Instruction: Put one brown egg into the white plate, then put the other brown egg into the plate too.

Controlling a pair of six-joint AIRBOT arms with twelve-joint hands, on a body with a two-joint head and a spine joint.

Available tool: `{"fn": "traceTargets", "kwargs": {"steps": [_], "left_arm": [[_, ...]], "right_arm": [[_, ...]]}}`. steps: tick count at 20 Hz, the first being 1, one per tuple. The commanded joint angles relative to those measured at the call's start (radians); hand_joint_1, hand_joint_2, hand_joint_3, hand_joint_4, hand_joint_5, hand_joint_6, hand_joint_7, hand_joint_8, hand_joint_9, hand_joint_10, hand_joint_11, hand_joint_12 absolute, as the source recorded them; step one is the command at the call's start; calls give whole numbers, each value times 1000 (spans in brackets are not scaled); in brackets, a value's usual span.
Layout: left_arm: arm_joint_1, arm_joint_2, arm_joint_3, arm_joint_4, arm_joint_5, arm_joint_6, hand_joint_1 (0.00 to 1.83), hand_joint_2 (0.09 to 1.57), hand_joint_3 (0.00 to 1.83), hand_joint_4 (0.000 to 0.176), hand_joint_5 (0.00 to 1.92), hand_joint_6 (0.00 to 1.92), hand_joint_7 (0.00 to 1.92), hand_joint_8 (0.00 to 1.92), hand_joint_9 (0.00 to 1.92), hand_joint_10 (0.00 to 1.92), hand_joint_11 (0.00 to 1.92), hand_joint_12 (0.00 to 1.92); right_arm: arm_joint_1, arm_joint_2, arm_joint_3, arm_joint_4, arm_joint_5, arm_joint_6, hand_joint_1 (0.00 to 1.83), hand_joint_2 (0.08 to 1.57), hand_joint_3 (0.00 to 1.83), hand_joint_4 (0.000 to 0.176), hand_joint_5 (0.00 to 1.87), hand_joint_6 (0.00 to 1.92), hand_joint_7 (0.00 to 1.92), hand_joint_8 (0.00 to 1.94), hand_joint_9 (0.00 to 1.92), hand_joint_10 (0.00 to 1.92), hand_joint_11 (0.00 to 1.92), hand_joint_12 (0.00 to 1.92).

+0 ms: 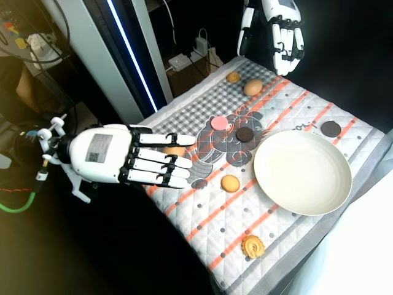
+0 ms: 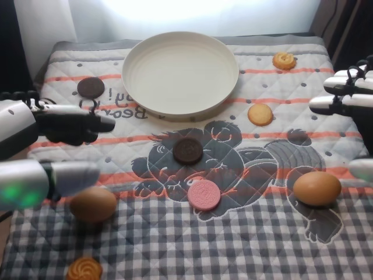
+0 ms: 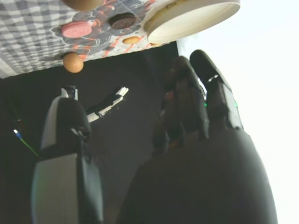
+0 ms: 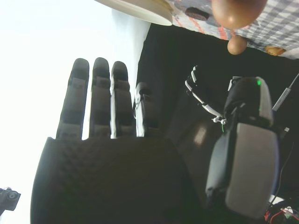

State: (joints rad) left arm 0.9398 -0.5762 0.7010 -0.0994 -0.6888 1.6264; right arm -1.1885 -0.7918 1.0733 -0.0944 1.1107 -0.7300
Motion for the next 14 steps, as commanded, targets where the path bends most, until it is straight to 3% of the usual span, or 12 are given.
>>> {"fn": "traceTargets", "kwargs": {"steps": [1,3,5,6,7,8,9,10,11,12,14], "left_arm": [[-11,-3,2,-4,-113,-2,218,1356,4,63,470,2,575,2,644,34,196,1289],[-12,-3,3,-4,-113,-2,288,1340,0,58,495,5,581,2,657,25,208,1280],[-18,-10,10,-1,-95,-2,401,1299,0,56,500,3,553,3,642,11,196,1270],[-26,-18,18,1,-69,-1,358,1303,0,64,468,0,533,0,619,3,143,1295],[-35,-31,32,1,-33,-1,291,1260,0,111,389,0,549,2,613,0,62,1305],[-46,-47,48,-15,6,18,285,1216,0,142,342,0,513,0,557,0,12,1259],[-62,-69,65,-39,57,69,207,1313,15,102,348,3,508,0,549,1,2,1325],[-70,-79,73,-42,83,89,165,1319,7,110,312,0,489,0,538,0,0,1303],[-82,-96,88,-40,125,93,481,1090,0,163,274,0,415,0,488,3,0,1137],[-87,-106,96,-34,149,93,615,934,0,173,284,2,390,0,464,1,0,1137],[-92,-124,110,-25,189,93,683,855,0,176,277,0,357,0,455,3,0,1138]], "right_arm": [[8,-4,6,29,111,6,120,1206,1,155,321,0,241,1,242,5,218,172],[8,-4,6,29,111,6,136,1207,0,165,305,0,236,0,250,5,228,166],[8,-4,6,29,111,6,135,1217,4,163,307,2,234,1,249,3,231,164],[8,-5,6,29,111,6,137,1219,5,162,309,3,236,2,249,3,234,163],[8,-5,6,29,111,6,139,1220,4,158,318,6,240,3,251,4,236,162],[8,-5,6,29,111,6,147,1221,3,158,323,6,242,3,257,5,242,163],[8,-5,6,29,111,6,159,1223,3,158,323,5,245,3,260,5,249,163],[8,-5,7,29,111,6,163,1226,4,157,326,5,247,4,263,5,255,164],[8,-5,9,29,112,6,148,1230,5,153,324,3,245,2,260,3,256,162],[8,-5,10,29,112,6,133,1233,5,150,328,4,248,2,262,3,257,160],[9,-4,10,29,112,6,129,1234,4,150,329,3,246,1,262,2,257,156]]}}
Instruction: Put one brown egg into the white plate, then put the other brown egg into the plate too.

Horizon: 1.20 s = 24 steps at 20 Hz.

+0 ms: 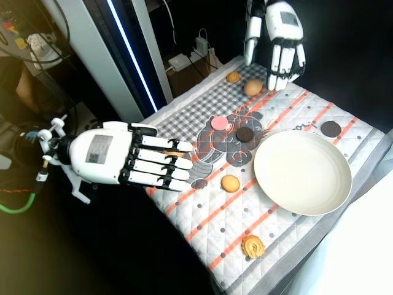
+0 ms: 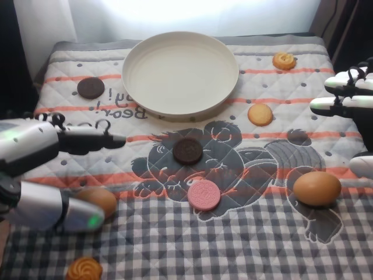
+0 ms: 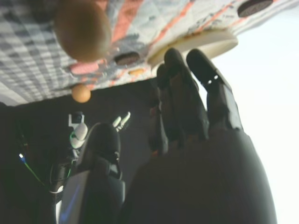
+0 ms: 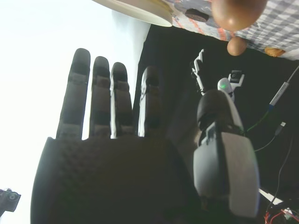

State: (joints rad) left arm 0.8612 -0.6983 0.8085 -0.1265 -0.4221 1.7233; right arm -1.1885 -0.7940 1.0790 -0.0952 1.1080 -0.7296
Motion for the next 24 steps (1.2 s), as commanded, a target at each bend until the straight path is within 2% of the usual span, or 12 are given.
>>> {"fn": "traceTargets", "kwargs": {"steps": [1,4,8,10,11,13,14,15,17,18,20,24], "left_arm": [[-14,-8,8,8,-62,-4,737,836,0,176,293,3,336,0,455,2,0,1106],[-19,-16,10,33,-24,-4,813,807,0,176,329,4,286,2,485,6,0,1143],[-34,-39,27,49,15,-4,982,848,4,176,398,6,406,11,584,31,0,1300],[-40,-59,42,53,29,-4,1180,898,4,128,486,5,545,11,702,73,59,1372],[-40,-73,52,53,37,-4,1237,927,6,80,521,9,620,18,732,94,84,1413],[-40,-79,56,51,39,-4,1242,923,1,59,594,3,660,13,761,137,146,1455],[-40,-83,59,45,40,-4,1244,919,1,58,620,5,675,7,707,291,162,1479],[-40,-86,60,42,40,-4,1244,919,1,58,620,5,675,7,707,291,162,1479],[-40,-90,62,37,39,-3,1112,932,0,60,648,1,714,2,588,672,217,1463],[-39,-92,61,35,39,-3,995,910,0,78,579,0,682,0,495,824,181,1465],[-35,-94,60,35,39,-3,938,867,0,83,580,1,628,0,433,847,127,1473],[-22,-106,65,25,40,-3,946,905,2,47,661,3,660,12,450,895,179,1477]], "right_arm": [[10,-2,6,30,115,6,125,1237,5,150,332,4,251,3,262,2,249,151],[19,1,8,29,118,6,129,1254,10,128,360,13,268,8,261,1,250,148],[22,1,9,29,124,6,105,1265,7,135,345,2,283,10,256,2,233,138],[22,1,9,29,124,6,84,1264,4,144,360,6,302,13,269,7,249,146],[22,1,9,29,124,6,112,1268,2,137,378,7,308,7,280,7,250,145],[22,2,9,30,125,6,101,1267,1,142,384,7,308,4,280,4,240,139],[22,2,9,30,125,6,113,1269,1,128,396,9,308,3,282,4,243,139],[22,2,9,30,126,6,113,1269,1,128,396,9,308,3,282,4,243,139],[22,2,9,30,126,6,109,1272,2,130,399,8,311,3,287,5,254,143],[22,2,9,31,127,6,120,1274,2,133,405,7,326,7,296,7,265,148],[21,2,9,32,127,6,119,1275,2,131,399,3,330,7,295,5,262,147],[21,2,9,35,128,6,124,1279,2,130,400,1,341,6,304,5,270,153]]}}
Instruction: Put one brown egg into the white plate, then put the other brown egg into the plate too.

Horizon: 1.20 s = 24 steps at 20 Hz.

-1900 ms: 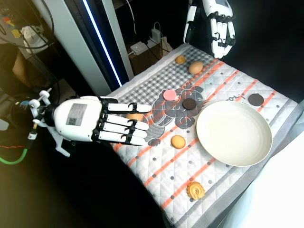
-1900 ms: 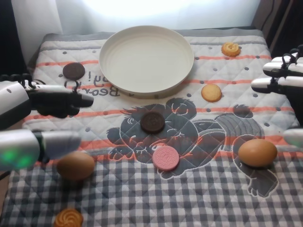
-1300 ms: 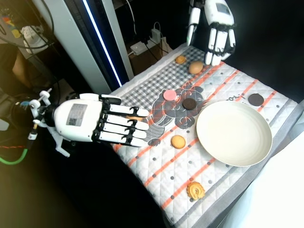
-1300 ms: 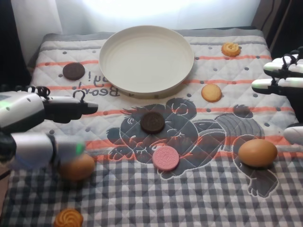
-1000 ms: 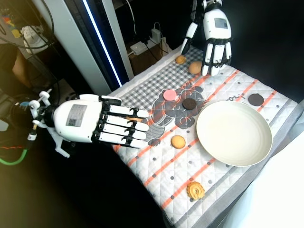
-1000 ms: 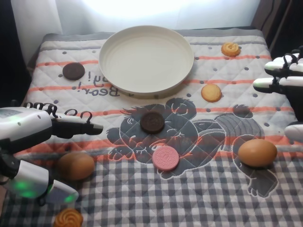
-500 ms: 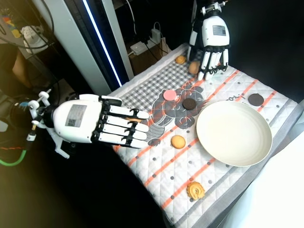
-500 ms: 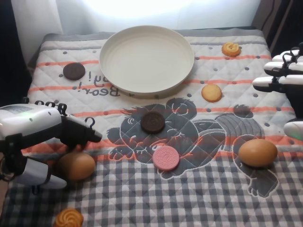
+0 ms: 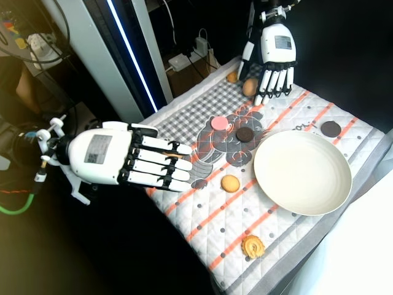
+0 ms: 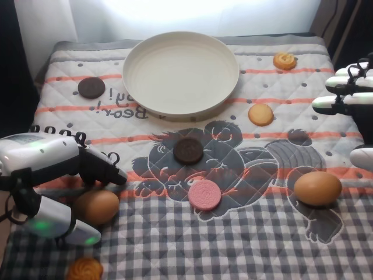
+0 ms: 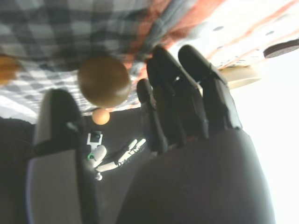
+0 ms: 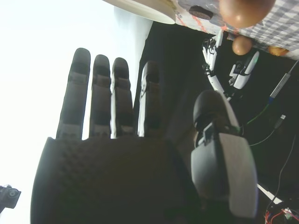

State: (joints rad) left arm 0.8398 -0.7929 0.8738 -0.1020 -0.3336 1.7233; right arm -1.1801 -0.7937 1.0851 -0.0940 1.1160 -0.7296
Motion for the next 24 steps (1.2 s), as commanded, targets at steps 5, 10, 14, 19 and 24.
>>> {"fn": "traceTargets", "kwargs": {"steps": [5,10,14,19,24], "left_arm": [[6,-28,15,-16,-35,-3,1053,981,4,8,799,8,748,45,466,1067,271,1532],[23,-72,57,-91,-49,-3,1143,1058,0,0,1108,762,475,1599,522,1849,437,1917],[29,-83,71,-144,-111,1,1194,1022,0,0,1202,585,562,1596,561,1848,538,1921],[-110,-89,134,-151,-213,2,1010,1116,10,158,940,1054,586,1404,592,1605,556,1682],[-346,-247,296,-249,-119,253,956,1039,4,48,533,1243,552,1381,571,1681,450,1816]], "right_arm": [[13,2,3,35,120,6,134,1277,0,121,419,7,358,8,321,9,285,162],[13,2,3,36,120,6,172,1284,1,114,431,4,357,1,315,1,272,161],[13,2,3,36,120,6,170,1292,3,113,445,7,351,1,314,2,267,158],[13,1,7,37,120,6,172,1297,2,101,470,7,375,6,336,6,298,168],[14,-5,13,35,126,6,152,1305,3,92,474,4,369,0,344,5,309,162]]}}
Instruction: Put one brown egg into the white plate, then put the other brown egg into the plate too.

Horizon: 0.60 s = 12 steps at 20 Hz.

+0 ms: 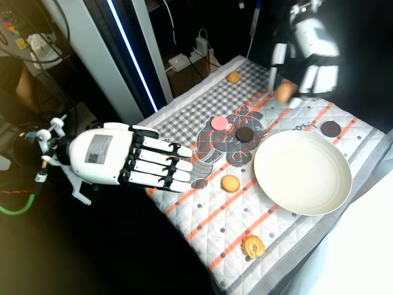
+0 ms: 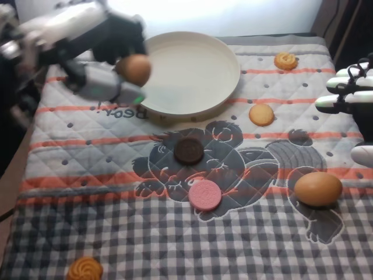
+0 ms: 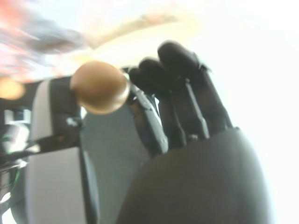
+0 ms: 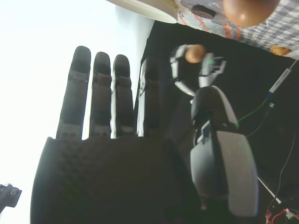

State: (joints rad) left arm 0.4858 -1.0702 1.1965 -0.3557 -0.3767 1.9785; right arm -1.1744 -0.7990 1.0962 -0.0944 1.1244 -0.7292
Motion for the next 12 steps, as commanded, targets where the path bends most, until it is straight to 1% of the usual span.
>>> {"fn": "traceTargets", "kwargs": {"steps": [1,2,3,4,5,6,7,8,9,10,11,12], "left_arm": [[-20,-21,33,-20,-44,6,900,1060,4,55,537,1227,512,1400,519,1702,420,1829],[-36,-65,91,-46,-14,6,880,1057,1,63,521,1223,467,1444,480,1747,395,1869],[-48,-115,155,-76,19,6,881,1025,0,68,475,1250,383,1517,399,1810,363,1911],[-54,-151,202,-98,42,6,865,1012,0,65,431,1258,365,1533,391,1799,378,1902],[-58,-184,245,-118,64,6,872,992,0,57,440,1234,372,1544,402,1793,391,1905],[-61,-224,297,-142,95,6,838,974,0,30,454,1126,363,1542,396,1790,377,1895],[-61,-235,313,-152,106,6,838,974,0,30,454,1126,363,1542,396,1790,377,1895],[-60,-251,336,-184,122,6,819,949,0,39,539,649,340,1437,362,1768,329,1897],[-58,-254,344,-205,123,6,833,931,0,51,555,365,412,1121,367,1504,229,1706],[-55,-254,346,-224,121,6,834,913,0,55,553,162,516,676,458,1048,193,1452],[-50,-249,340,-225,114,-9,794,898,0,56,514,42,590,267,513,648,150,1250],[-41,-234,319,-202,92,-45,781,887,0,66,461,14,597,67,544,370,96,1175]], "right_arm": [[12,-4,5,36,119,5,163,1300,0,106,473,3,370,1,350,6,317,161],[17,-8,8,35,119,5,179,1298,0,110,475,2,375,2,354,5,321,158],[21,-12,10,32,119,5,181,1300,0,108,474,2,374,1,354,4,322,157],[23,-15,13,29,119,5,164,1296,0,105,482,3,384,3,358,4,328,152],[27,-18,15,26,119,5,162,1295,0,110,483,3,392,5,365,6,337,153],[32,-22,18,23,119,5,180,1293,0,115,482,2,397,5,370,6,344,152],[34,-24,19,21,119,5,180,1293,0,115,482,2,397,5,370,6,344,152],[40,-26,21,17,119,5,180,1294,0,113,481,1,395,3,373,6,348,151],[45,-27,22,14,119,5,150,1300,2,113,465,0,381,1,359,2,336,144],[51,-27,22,11,119,5,101,1299,2,108,449,0,360,1,339,1,328,136],[53,-28,22,10,119,5,70,1286,0,105,436,0,337,0,320,0,322,130],[53,-28,21,9,122,5,61,1273,0,113,419,0,319,0,307,0,321,127]]}}
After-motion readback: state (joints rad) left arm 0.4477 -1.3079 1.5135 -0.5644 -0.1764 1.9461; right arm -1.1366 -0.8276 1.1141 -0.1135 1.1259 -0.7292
